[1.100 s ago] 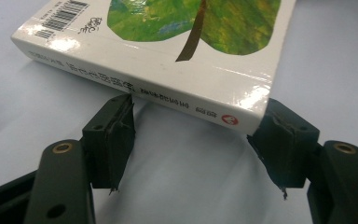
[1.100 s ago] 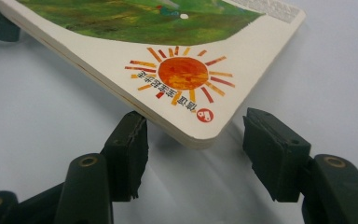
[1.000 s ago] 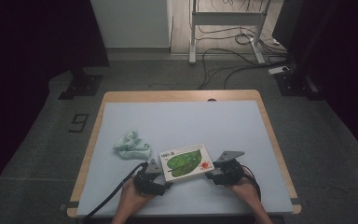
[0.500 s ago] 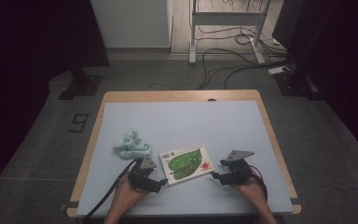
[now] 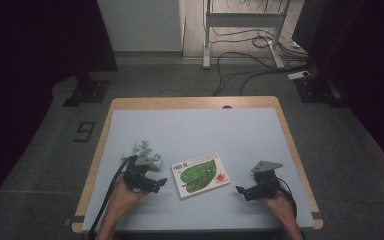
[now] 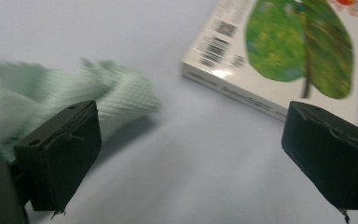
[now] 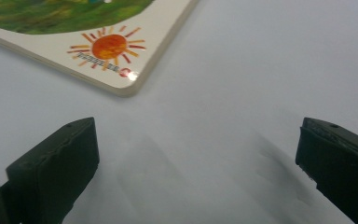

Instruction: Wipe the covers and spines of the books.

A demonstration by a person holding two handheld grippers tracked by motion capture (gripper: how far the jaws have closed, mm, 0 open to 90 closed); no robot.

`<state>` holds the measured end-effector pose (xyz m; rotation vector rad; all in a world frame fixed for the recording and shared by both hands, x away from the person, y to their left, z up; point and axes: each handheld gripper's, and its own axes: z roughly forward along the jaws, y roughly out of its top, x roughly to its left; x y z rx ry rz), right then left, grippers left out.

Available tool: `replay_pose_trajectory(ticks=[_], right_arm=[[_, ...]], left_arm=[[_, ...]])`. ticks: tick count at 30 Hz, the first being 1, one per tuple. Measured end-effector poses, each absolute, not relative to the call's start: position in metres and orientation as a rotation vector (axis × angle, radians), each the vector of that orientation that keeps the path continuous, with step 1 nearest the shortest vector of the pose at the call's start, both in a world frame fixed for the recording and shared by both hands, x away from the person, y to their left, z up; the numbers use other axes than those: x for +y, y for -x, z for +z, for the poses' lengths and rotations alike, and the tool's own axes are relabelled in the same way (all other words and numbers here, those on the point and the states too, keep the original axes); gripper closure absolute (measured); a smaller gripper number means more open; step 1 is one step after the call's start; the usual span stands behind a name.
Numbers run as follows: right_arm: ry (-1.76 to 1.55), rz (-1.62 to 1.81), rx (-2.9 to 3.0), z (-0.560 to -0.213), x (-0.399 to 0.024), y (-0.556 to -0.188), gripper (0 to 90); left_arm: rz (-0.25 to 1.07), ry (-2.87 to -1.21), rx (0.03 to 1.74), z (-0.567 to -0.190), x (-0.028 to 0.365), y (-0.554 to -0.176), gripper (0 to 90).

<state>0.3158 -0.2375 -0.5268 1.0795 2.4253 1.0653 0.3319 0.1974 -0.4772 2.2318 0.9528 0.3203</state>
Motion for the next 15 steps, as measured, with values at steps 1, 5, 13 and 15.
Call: replay_pose_trajectory(ticks=[1,5,13,15], right_arm=[[-1.085,1.055,2.419,-0.528,-0.238,-0.316,0.0],[-1.106,1.014,2.405,-0.534,-0.241,-0.316,0.0],[-1.107,1.014,2.392,-0.536,-0.241,-0.316,0.0],[-1.107,1.015,2.393,-0.536,-0.241,-0.316,0.0]], left_arm=[[0.318,-2.219,0.963,-0.475,0.201,-0.334,5.0],[0.362,-2.200,0.982,-0.465,0.212,-0.344,6.0],[0.421,-2.174,1.021,-0.458,0.231,-0.368,10.2],[0.431,-2.176,1.031,-0.460,0.234,-0.374,12.2]])
